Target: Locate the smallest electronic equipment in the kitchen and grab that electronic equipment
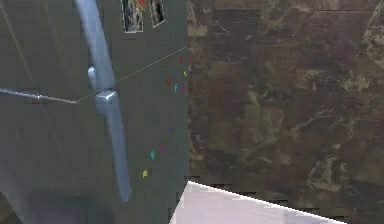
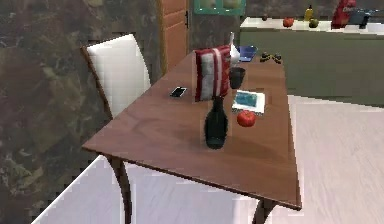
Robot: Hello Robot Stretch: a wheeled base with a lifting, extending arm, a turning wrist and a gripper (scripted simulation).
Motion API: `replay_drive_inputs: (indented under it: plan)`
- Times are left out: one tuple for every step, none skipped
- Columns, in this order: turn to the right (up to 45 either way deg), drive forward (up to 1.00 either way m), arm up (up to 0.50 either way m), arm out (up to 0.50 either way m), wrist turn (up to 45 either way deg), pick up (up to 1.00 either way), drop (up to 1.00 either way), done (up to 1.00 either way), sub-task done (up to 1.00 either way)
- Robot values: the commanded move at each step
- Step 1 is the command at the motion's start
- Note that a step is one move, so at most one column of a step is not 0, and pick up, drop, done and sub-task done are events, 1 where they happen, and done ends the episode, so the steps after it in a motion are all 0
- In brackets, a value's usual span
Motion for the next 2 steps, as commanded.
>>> replay_drive_inputs:
  plan:
    - [39.0,0.00,0.00,0.00,0.0,0.00,0.00,0.00,0.00]
    - [0.0,0.90,0.00,0.00,0.0,0.00,0.00,0.00,0.00]
